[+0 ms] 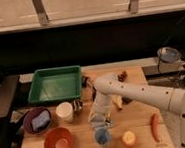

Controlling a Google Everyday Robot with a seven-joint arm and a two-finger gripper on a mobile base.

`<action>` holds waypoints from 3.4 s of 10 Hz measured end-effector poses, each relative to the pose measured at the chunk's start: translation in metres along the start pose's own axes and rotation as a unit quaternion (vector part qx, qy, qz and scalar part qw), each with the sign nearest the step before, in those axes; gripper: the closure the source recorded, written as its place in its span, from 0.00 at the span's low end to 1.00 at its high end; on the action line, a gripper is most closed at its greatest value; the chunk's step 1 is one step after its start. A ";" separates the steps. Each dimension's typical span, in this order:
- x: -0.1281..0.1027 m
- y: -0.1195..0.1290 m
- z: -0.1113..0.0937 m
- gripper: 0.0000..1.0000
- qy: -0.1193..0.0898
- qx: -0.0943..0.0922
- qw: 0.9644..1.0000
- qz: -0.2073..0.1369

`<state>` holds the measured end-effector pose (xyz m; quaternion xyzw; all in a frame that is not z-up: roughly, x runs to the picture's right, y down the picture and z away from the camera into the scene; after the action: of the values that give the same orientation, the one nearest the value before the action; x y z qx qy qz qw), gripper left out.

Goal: Place towel in table surface

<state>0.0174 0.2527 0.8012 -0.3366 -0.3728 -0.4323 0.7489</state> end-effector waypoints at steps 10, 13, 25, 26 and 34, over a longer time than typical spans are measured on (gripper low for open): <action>0.002 0.008 -0.073 0.91 0.094 0.049 0.988 0.114; 0.000 -0.008 -0.059 0.63 0.089 0.019 0.991 0.095; -0.011 -0.025 0.002 0.20 0.055 -0.061 0.995 0.056; -0.007 -0.020 0.012 0.20 0.047 -0.068 0.995 0.064; -0.001 -0.019 0.019 0.80 0.035 -0.068 0.994 0.083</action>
<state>-0.0049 0.2616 0.8135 -0.4015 -0.2868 -0.4043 0.7701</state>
